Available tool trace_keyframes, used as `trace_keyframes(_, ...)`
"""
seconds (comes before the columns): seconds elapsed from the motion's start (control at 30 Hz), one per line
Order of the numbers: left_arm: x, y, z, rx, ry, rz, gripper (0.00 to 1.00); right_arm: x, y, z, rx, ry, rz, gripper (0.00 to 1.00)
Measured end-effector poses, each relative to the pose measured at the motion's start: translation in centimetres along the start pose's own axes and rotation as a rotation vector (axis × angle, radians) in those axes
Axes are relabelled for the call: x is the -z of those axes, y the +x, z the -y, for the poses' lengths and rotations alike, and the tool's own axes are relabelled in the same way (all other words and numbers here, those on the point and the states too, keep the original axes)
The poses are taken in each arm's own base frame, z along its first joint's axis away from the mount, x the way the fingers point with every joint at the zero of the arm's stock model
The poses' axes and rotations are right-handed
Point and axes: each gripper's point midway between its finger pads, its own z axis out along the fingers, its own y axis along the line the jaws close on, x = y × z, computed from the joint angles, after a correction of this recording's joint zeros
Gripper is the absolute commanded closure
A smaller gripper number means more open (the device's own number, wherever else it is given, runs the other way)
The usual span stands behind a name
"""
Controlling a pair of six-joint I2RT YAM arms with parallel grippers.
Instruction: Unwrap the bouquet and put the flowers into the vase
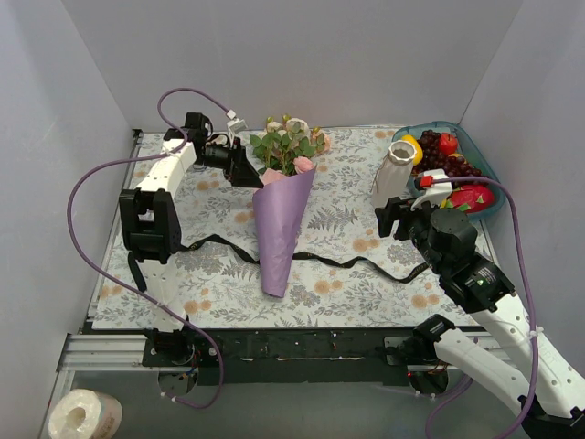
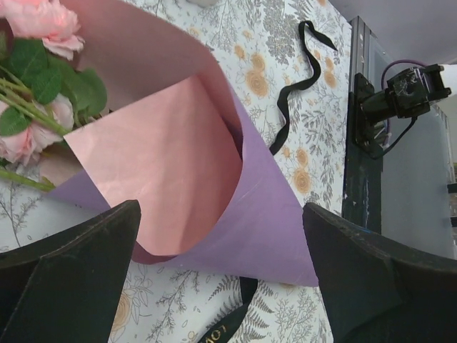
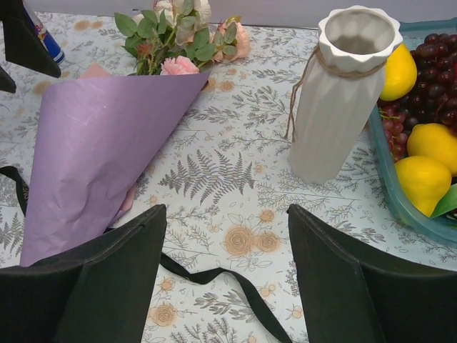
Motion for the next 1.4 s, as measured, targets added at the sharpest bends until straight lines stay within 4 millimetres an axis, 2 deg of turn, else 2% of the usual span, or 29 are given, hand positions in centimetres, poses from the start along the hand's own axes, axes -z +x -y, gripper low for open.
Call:
trace_keyframes(0.13, -0.3, 2.3, -0.9, 0.029, 0.02, -0.009, 0.05, 0.0, 0.0, -0.1, 0.0, -0.005, -0.001, 0.23)
trace_keyframes(0.23, -0.6, 3.2, -1.0, 0.013, 0.033, -0.015, 0.08, 0.0, 0.1, -0.1, 0.001, -0.005, -0.003, 0.23)
trace_keyframes(0.37, -1.2, 4.4, -1.4, 0.009, 0.07, -0.025, 0.16, -0.2, 0.2, -0.1, 0.006, -0.003, -0.01, 0.24)
trace_keyframes(0.4, -1.4, 4.9, -1.5, 0.019, 0.076, -0.032, 0.21, -0.3, 0.3, -0.1, 0.007, -0.003, -0.013, 0.24)
trace_keyframes(0.47, -1.7, 5.7, -2.1, 0.043, 0.088, -0.046, 0.25, -0.4, 0.4, -0.1, 0.009, -0.002, -0.017, 0.24)
trace_keyframes(0.5, -1.9, 6.2, -2.3, 0.053, 0.092, -0.052, 0.34, -0.4, 0.5, -0.1, 0.01, -0.001, -0.02, 0.24)
trace_keyframes(0.6, -2.0, 6.8, -2.3, 0.075, 0.1, -0.067, 0.53, -0.5, 0.5, -0.1, 0.01, 0.0, -0.023, 0.24)
trace_keyframes(0.63, -1.9, 6.8, -2.2, 0.078, 0.102, -0.068, 0.63, -0.5, 0.5, -0.1, 0.01, 0.0, -0.023, 0.25)
trace_keyframes(0.7, -1.8, 6.4, -2.1, 0.066, 0.101, -0.066, 0.69, -0.5, 0.5, -0.1, 0.01, -0.001, -0.024, 0.25)
trace_keyframes(0.8, -1.6, 5.5, -2.0, 0.041, 0.101, -0.057, 0.7, -0.6, 0.6, -0.2, 0.009, -0.001, -0.025, 0.25)
trace_keyframes(0.87, -1.5, 5.1, -1.8, 0.036, 0.103, -0.054, 0.8, -0.6, 0.6, -0.2, 0.008, -0.001, -0.026, 0.25)
trace_keyframes(0.93, -1.4, 4.8, -1.6, 0.037, 0.108, -0.049, 0.99, -0.6, 0.6, -0.2, 0.006, -0.001, -0.026, 0.25)
trace_keyframes(1.13, -1.4, 4.1, -0.7, 0.033, 0.117, -0.046, 1.0, -0.6, 0.6, -0.2, 0.0, -0.001, -0.025, 0.25)
trace_keyframes(1.4, -2.0, 2.4, 1.6, 0.006, 0.144, -0.053, 1.0, -0.2, 0.2, -0.2, -0.019, -0.003, -0.009, 0.26)
